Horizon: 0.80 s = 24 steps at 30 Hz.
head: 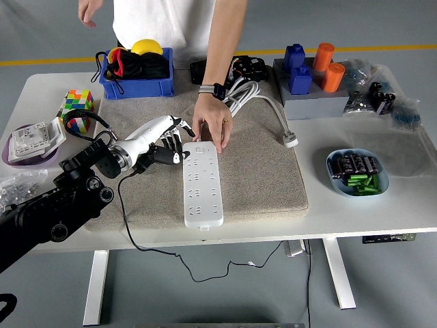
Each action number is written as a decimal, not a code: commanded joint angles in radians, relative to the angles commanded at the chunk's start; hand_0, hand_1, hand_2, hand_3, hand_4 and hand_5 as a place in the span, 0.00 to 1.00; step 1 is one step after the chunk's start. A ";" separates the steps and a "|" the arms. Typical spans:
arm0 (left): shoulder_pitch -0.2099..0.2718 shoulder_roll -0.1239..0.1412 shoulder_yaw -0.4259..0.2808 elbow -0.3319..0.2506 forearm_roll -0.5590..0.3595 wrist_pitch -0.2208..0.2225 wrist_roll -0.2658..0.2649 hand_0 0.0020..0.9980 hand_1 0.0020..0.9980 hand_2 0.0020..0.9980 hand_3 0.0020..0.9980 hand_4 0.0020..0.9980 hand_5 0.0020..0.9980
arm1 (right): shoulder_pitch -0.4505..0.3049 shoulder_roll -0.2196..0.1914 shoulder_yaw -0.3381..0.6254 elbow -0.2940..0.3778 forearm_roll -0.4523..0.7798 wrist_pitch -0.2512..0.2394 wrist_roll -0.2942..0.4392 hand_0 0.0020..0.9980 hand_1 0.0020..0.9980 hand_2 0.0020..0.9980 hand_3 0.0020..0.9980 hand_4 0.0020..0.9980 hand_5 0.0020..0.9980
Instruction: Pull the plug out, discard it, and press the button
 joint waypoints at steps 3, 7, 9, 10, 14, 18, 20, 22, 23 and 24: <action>-0.024 -0.019 0.027 0.036 -0.025 -0.007 0.017 0.08 0.06 0.13 0.61 0.16 0.00 | -0.001 0.000 -0.001 0.000 0.000 0.000 0.000 0.75 0.66 0.65 0.62 0.66 0.51; -0.047 -0.038 0.063 0.080 -0.041 -0.017 0.034 0.03 0.00 0.07 0.60 0.06 0.00 | -0.002 0.000 -0.001 0.000 0.000 -0.001 0.000 0.75 0.66 0.65 0.62 0.66 0.51; -0.058 -0.047 0.080 0.098 -0.046 -0.020 0.043 0.03 0.00 0.07 0.60 0.06 0.00 | -0.001 0.000 -0.004 0.000 0.004 0.000 0.001 0.75 0.66 0.65 0.62 0.66 0.51; -0.064 -0.052 0.089 0.107 -0.047 -0.022 0.050 0.02 0.00 0.07 0.60 0.04 0.00 | -0.001 0.001 -0.003 0.000 0.004 -0.001 0.002 0.75 0.66 0.65 0.62 0.66 0.51; -0.079 -0.075 0.109 0.143 -0.046 -0.034 0.084 0.02 0.00 0.07 0.60 0.04 0.00 | -0.002 0.001 -0.004 0.000 0.006 -0.001 0.002 0.75 0.66 0.65 0.62 0.66 0.51; -0.094 -0.095 0.130 0.171 -0.045 -0.029 0.094 0.01 0.00 0.07 0.61 0.06 0.00 | -0.002 0.001 -0.006 0.000 0.008 0.000 0.001 0.75 0.66 0.65 0.62 0.66 0.51; -0.097 -0.101 0.134 0.176 -0.047 -0.026 0.094 0.01 0.00 0.07 0.61 0.06 0.00 | -0.002 0.001 -0.009 0.000 0.010 0.000 0.003 0.75 0.66 0.65 0.62 0.66 0.51; -0.099 -0.106 0.136 0.181 -0.046 -0.024 0.096 0.01 0.00 0.06 0.61 0.05 0.00 | -0.001 0.002 -0.010 0.000 0.012 -0.001 0.004 0.75 0.66 0.65 0.62 0.66 0.50; -0.100 -0.107 0.137 0.182 -0.047 -0.023 0.095 0.01 0.00 0.06 0.61 0.05 0.00 | -0.001 0.002 -0.011 0.000 0.013 -0.001 0.004 0.75 0.66 0.65 0.62 0.66 0.50; -0.101 -0.108 0.138 0.184 -0.046 -0.022 0.095 0.01 0.00 0.06 0.61 0.05 0.00 | -0.001 0.002 -0.011 0.000 0.013 0.000 0.003 0.75 0.66 0.65 0.62 0.66 0.50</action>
